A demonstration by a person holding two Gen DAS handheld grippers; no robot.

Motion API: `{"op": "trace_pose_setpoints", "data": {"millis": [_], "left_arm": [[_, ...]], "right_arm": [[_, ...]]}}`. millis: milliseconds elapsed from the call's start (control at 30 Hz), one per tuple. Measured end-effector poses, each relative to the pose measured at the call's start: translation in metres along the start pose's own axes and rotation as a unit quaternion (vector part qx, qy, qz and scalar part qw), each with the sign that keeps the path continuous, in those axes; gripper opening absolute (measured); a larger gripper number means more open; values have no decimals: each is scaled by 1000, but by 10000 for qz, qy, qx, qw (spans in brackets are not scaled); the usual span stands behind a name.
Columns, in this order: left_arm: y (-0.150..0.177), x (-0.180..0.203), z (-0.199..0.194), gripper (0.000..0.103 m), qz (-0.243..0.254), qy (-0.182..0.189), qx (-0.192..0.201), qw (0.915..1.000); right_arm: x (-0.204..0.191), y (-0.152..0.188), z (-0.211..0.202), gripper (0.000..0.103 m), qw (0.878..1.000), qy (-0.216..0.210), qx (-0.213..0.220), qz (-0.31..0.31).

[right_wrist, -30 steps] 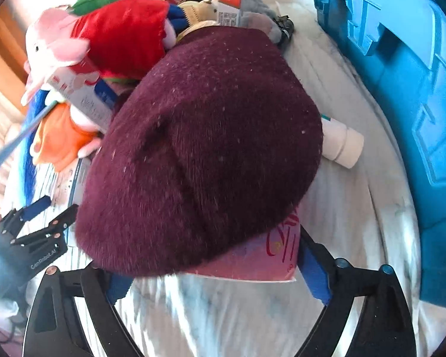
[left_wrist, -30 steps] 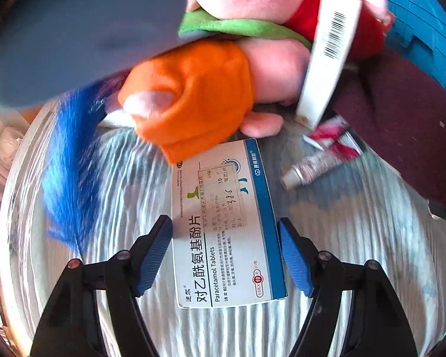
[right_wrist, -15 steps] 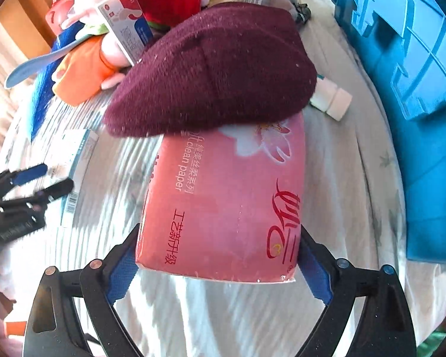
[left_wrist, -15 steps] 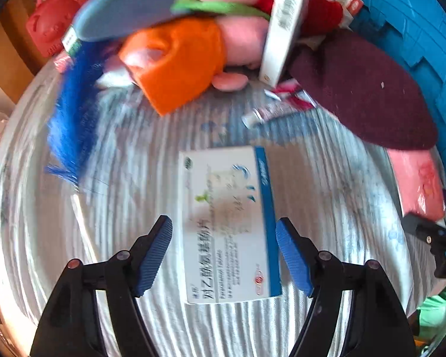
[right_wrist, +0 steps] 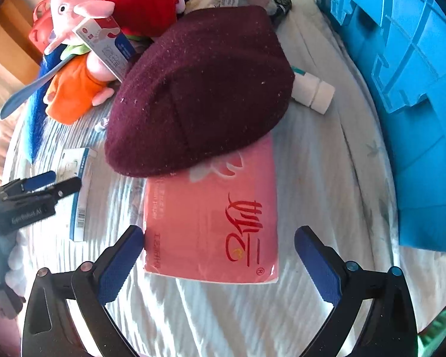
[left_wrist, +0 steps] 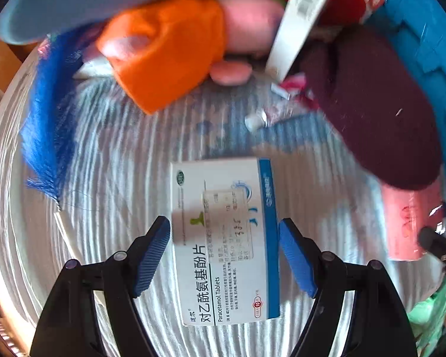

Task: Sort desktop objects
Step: 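Grasp the white-blue paracetamol box with the left gripper while the right grasps the pink tissue pack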

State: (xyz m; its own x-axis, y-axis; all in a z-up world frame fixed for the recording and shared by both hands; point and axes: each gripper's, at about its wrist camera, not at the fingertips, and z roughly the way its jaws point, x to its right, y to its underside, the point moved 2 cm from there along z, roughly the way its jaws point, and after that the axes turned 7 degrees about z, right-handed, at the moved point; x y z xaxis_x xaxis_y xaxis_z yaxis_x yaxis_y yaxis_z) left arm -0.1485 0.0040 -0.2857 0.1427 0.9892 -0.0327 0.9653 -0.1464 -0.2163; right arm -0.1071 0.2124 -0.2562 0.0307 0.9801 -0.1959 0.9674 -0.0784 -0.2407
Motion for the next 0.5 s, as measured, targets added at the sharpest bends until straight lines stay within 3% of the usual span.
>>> {"op": "trace_pose_setpoints", "data": {"millis": [33,133,267,433,500], "left_arm": [[0,1,7,84,-40,10,-47,10000],[2,-1,17,84,-137,40,-132,9998],[11,1,26,72,-97,44,-110,9999],[19,7,38,72,-2,-40,-80,10000],[22,8,40,72,13,-16,-32,10000]], "right_arm": [[1,-1,2,103,10000,-9,-56,37],[3,-2,4,103,9999,10,-124,80],[-8,-6,2,103,9998,137,-133,-107],[-15,-13,17,103,9988,344,-276,-221],[-13,-13,21,93,9984,442,-316,-143]]}}
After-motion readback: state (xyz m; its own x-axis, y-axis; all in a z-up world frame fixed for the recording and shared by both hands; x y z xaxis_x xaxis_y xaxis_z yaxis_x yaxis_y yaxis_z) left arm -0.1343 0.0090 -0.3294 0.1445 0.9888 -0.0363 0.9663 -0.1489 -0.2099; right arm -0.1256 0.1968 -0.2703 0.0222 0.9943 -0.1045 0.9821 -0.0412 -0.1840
